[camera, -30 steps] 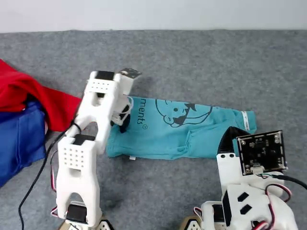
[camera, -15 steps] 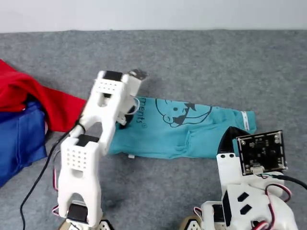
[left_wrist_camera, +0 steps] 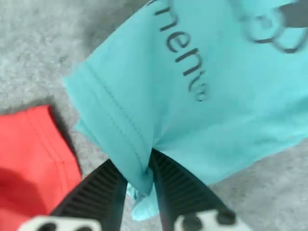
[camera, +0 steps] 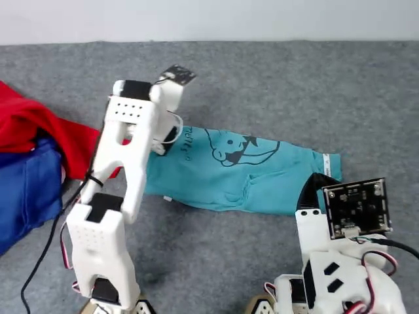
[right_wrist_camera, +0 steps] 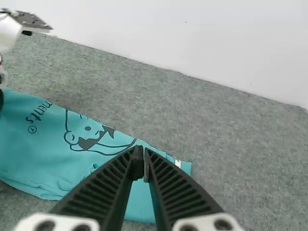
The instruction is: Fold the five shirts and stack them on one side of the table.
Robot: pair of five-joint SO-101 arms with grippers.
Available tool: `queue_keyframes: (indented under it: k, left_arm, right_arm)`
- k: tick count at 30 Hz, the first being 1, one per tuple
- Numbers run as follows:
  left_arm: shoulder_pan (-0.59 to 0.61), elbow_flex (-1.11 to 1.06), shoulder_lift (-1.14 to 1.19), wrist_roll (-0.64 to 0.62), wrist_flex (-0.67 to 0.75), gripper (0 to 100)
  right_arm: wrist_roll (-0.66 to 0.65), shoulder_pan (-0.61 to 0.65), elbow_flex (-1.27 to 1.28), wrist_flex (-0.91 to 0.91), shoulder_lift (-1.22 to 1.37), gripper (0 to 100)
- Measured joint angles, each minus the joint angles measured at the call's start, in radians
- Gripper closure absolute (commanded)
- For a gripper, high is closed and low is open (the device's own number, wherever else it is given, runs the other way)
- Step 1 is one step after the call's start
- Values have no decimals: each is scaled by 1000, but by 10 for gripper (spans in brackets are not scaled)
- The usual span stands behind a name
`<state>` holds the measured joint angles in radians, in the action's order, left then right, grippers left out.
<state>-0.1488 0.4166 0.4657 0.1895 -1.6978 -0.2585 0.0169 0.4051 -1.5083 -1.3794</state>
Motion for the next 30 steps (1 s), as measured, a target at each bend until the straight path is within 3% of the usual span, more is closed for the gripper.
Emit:
queue_keyframes:
  k: [23, 30]
  left_arm:
    - [-505, 195, -83, -54, -34, 987]
    - [-598, 195, -83, -54, 112, 987]
  right_arm:
    - [0, -5, -41, 6, -103, 983]
    - [0, -3, -41, 6, -163, 983]
